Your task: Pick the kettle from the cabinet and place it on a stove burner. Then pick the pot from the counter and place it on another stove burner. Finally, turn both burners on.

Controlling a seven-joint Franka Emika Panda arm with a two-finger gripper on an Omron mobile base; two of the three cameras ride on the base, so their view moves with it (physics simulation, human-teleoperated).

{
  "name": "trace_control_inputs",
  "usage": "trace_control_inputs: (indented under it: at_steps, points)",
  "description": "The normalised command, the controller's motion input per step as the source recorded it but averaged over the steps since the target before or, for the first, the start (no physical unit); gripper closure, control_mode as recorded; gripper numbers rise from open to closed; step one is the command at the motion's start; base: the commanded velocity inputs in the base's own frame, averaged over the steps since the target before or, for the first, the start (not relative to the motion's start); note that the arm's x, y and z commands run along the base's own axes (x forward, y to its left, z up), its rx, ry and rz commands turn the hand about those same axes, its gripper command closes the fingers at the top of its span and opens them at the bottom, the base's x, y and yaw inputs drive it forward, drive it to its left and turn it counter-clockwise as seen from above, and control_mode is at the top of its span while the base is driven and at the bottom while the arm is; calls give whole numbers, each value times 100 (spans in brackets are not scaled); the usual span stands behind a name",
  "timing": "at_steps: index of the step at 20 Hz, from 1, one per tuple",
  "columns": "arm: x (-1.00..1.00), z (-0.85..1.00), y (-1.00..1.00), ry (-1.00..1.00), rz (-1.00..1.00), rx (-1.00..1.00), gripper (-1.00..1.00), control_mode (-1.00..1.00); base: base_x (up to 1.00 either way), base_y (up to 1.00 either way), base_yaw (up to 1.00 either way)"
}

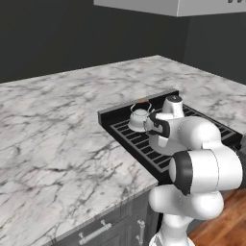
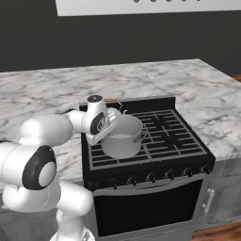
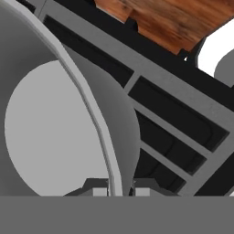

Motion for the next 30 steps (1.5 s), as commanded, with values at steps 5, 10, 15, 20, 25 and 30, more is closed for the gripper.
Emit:
trace_control_inputs:
  at_steps: [5, 10, 15, 20, 25, 30]
  points:
    - [0, -21, 0, 0, 0, 0, 100, -100, 0, 0, 0]
    - [0, -21, 0, 0, 0, 0, 100, -100, 0, 0, 0]
    - [0, -23, 3, 0, 0, 0, 100, -100, 0, 0, 0]
    - [0, -22, 6, 0, 0, 0, -100, -100, 0, 0, 0]
    - [0, -9, 0, 0, 0, 1, -100, -100, 0, 0, 0]
    - [0, -1, 0, -1, 0, 0, -100, -100, 0, 0, 0]
